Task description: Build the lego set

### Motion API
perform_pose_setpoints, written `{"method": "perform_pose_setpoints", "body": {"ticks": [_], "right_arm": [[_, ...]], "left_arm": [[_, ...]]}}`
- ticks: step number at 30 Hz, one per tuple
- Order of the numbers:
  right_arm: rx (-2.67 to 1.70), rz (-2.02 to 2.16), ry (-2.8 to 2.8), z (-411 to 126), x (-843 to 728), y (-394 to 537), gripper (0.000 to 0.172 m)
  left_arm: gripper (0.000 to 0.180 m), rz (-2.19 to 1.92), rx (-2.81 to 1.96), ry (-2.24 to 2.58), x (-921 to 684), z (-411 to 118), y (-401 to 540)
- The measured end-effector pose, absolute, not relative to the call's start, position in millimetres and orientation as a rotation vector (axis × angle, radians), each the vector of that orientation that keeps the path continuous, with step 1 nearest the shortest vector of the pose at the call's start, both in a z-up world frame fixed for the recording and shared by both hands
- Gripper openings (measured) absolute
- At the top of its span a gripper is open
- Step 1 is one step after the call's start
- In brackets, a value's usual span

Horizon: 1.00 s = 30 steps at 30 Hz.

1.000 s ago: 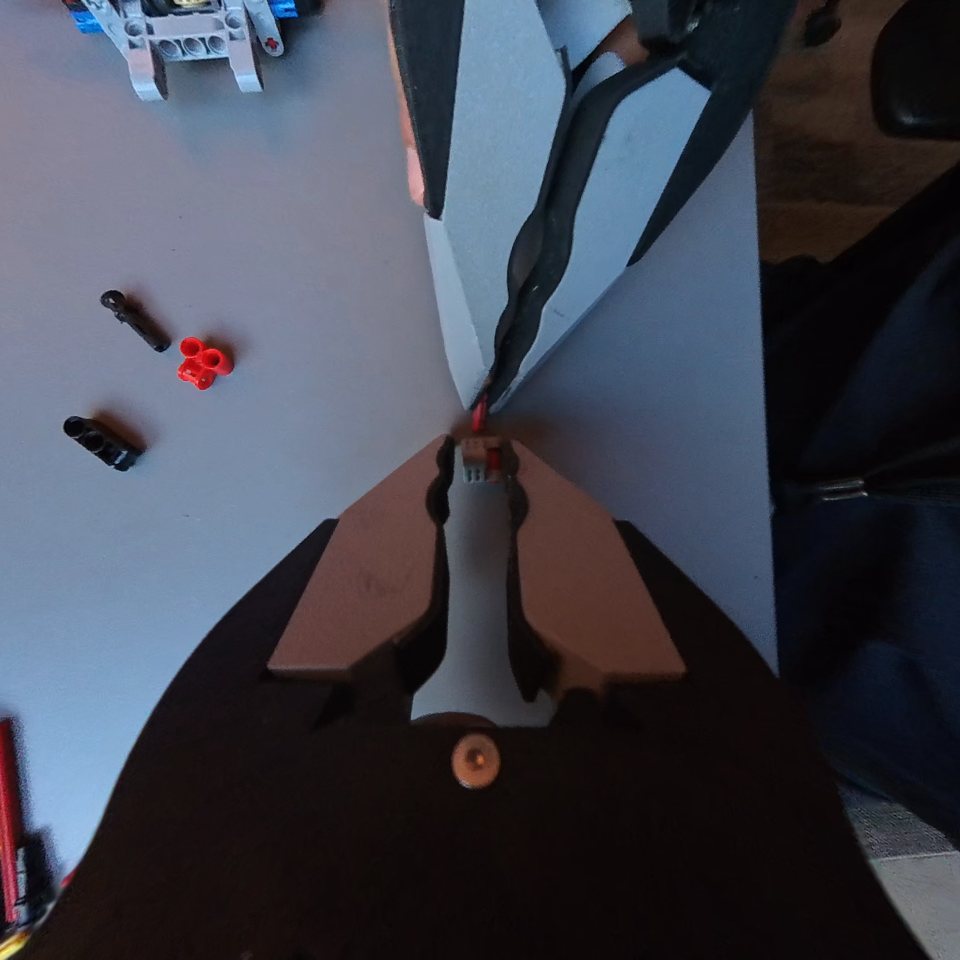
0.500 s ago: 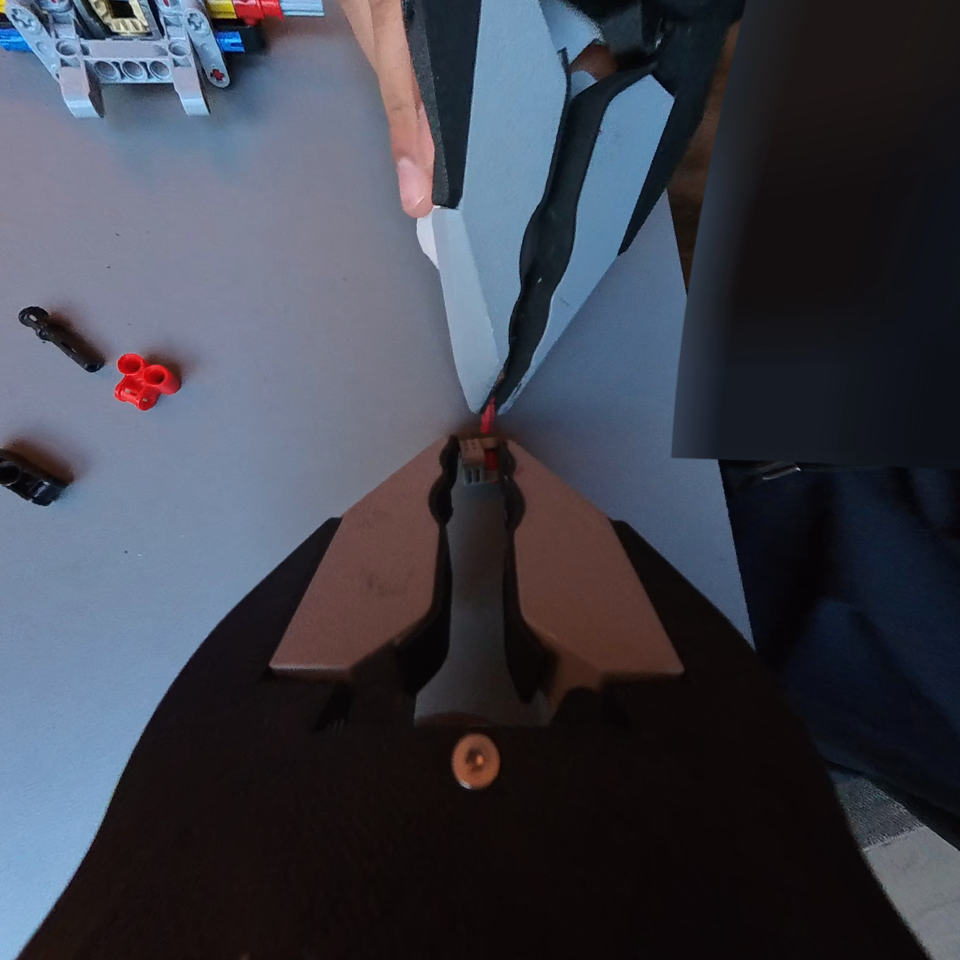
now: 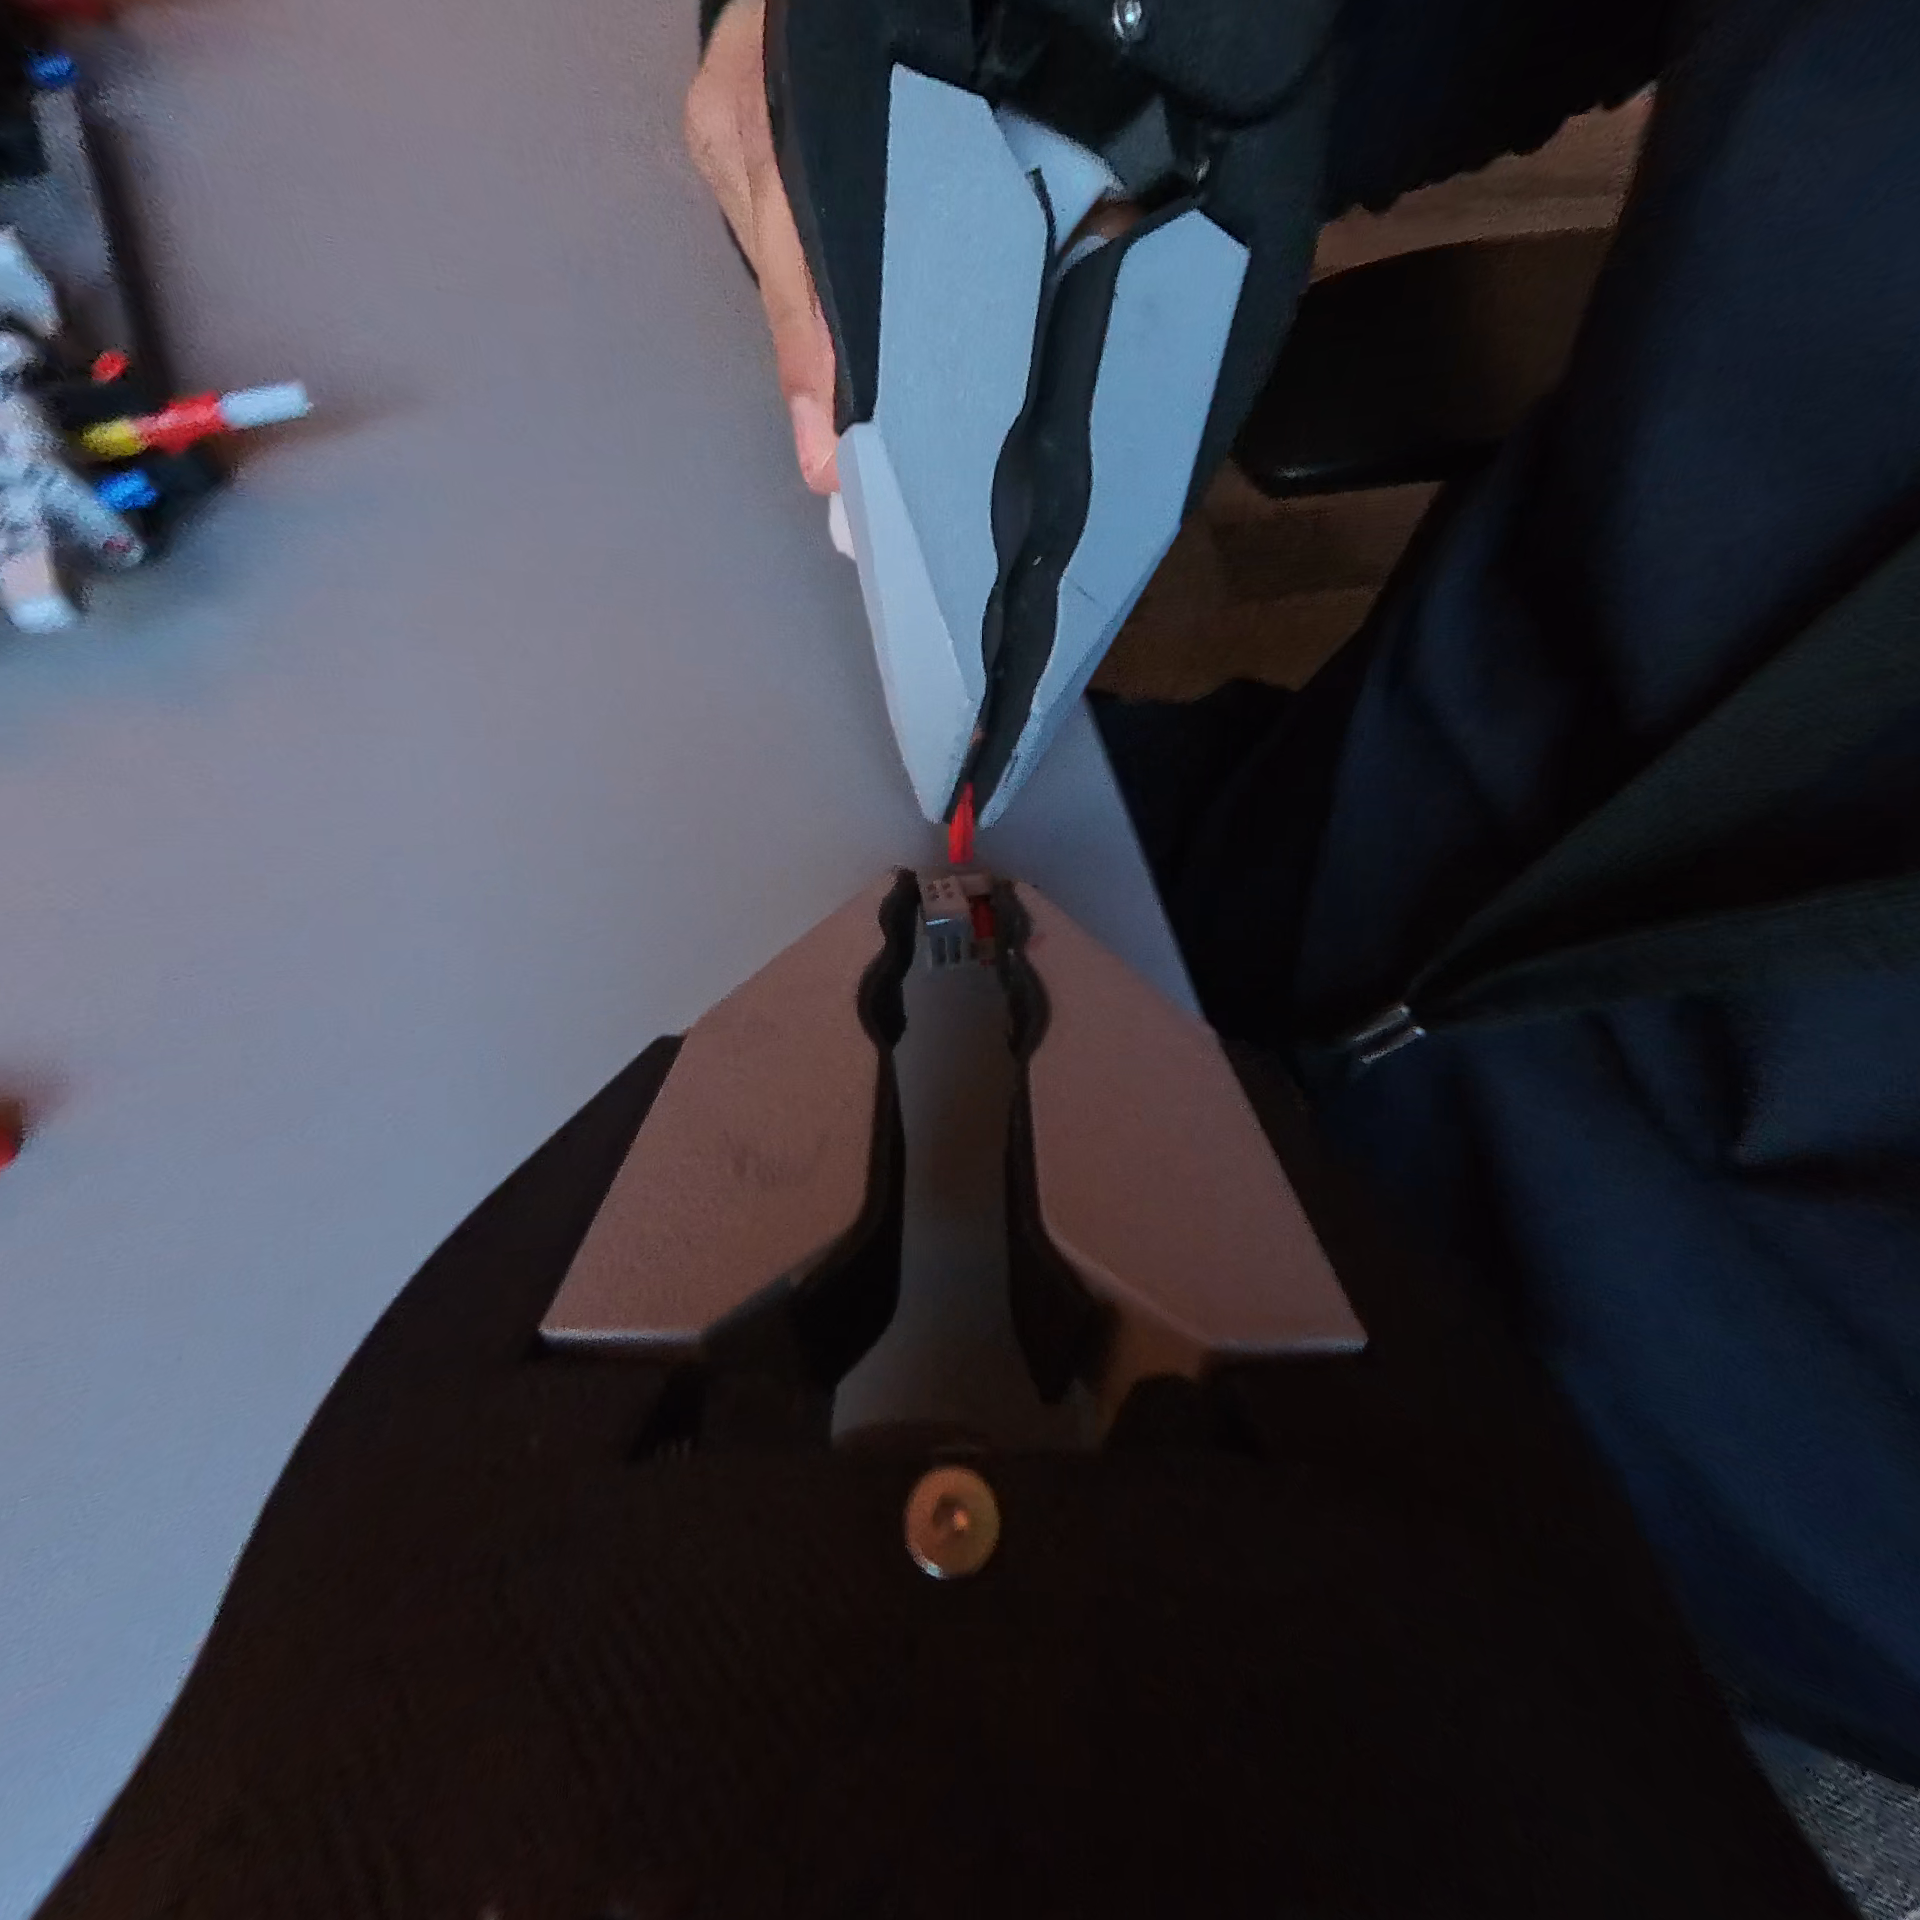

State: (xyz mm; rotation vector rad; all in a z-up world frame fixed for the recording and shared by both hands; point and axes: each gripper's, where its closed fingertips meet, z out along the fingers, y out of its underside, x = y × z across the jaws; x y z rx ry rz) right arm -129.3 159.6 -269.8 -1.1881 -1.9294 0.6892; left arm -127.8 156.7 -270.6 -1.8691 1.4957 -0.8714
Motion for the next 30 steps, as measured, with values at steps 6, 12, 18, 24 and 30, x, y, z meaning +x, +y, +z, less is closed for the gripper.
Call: {"method": "perform_pose_setpoints", "body": {"ticks": [6,12,18,24,30], "right_arm": [[-1.367,0.646,-1.773,-272.8,-93.5,143.7,0.0],[-1.31,0.54,-1.716,-275.7,-79.3,138.2,0.0],[-1.273,0.55,-1.696,-279.0,-81.6,135.2,0.0],[-1.294,0.581,-1.674,-278.3,-76.4,135.1,0.0],[-1.271,0.498,-1.696,-278.8,-75.9,134.6,0.0]], "left_arm": [[0.013,-0.877,-1.766,1.627,-96.9,-271.0,147.1],[0.013,-0.843,-1.77,1.756,-86.4,-283.9,140.6],[0.013,-0.855,-1.763,1.77,-78.9,-284.0,139.0],[0.013,-0.862,-1.743,1.793,-72.5,-283.9,137.4],[0.013,-0.863,-1.738,1.799,-72.7,-283.9,136.6]]}}
